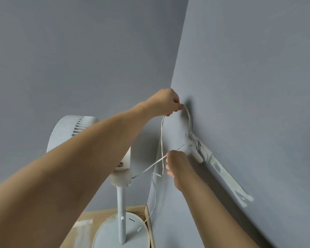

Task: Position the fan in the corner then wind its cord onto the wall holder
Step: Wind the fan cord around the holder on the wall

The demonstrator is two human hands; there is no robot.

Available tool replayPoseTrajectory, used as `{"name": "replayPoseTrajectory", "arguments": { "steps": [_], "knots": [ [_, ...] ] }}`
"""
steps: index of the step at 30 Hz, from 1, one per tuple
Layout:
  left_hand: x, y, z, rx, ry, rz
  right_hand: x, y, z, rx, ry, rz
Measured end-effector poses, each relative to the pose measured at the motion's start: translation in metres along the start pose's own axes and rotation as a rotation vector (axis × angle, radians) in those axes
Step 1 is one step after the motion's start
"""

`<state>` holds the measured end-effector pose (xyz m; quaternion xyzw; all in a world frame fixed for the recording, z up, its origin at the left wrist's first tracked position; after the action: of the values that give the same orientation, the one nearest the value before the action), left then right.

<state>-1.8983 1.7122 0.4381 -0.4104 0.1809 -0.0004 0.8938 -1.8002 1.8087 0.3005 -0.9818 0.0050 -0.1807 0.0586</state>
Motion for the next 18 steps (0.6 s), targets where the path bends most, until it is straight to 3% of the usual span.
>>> {"name": "replayPoseTrajectory", "arguments": {
  "steps": [4,9,14,18],
  "knots": [
    [0.005,-0.023,0.051,-0.369,0.221,0.035,0.018,-0.005,-0.033,-0.191,-0.069,-0.008],
    [0.018,-0.056,0.095,-0.84,0.473,0.182,0.018,-0.011,-0.08,-0.713,-0.08,-0.297],
    [0.028,-0.103,0.124,-1.026,0.548,0.379,0.029,-0.019,-0.124,-1.063,-0.14,-0.444],
    [0.04,-0.142,0.147,-0.989,0.464,0.506,0.057,-0.029,-0.161,-1.243,-0.214,-0.447]
  ]
}}
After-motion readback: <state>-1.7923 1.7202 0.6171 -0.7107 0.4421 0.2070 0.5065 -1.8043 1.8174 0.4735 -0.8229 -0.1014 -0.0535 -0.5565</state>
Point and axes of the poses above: each hand's wrist, its own x-axis away from the middle knuckle, its own y-axis out of the palm, z = x × y, the point moved 5 cm from there along -x, towards the middle knuckle, and after that the axes turned 7 degrees about x, right-handed, at the moved point
